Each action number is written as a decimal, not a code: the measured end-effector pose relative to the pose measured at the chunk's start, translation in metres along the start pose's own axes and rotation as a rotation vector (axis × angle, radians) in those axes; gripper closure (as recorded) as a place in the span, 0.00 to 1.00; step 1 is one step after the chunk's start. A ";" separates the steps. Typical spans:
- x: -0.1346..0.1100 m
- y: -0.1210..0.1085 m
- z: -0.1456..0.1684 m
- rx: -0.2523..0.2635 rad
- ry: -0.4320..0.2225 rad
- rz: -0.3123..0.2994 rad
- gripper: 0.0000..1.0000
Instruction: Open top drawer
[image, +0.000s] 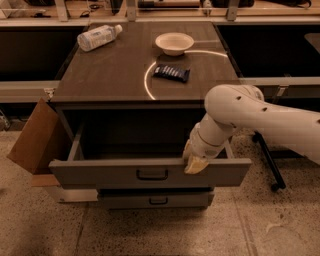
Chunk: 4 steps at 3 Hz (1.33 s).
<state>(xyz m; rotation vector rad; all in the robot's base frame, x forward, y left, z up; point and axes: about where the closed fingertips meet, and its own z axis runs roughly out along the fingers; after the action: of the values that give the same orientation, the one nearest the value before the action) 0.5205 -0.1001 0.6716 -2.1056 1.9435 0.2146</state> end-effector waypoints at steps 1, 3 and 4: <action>0.000 0.001 0.001 -0.002 0.000 -0.001 0.19; -0.001 0.001 0.002 -0.005 0.000 -0.002 0.00; 0.002 0.016 0.006 -0.067 0.002 0.005 0.00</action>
Offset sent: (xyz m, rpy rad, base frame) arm -0.0005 0.0005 -0.0007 -0.0004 0.0015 0.0014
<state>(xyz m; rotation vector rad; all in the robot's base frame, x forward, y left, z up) 0.5053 -0.1008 0.6635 -2.1433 1.9694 0.2818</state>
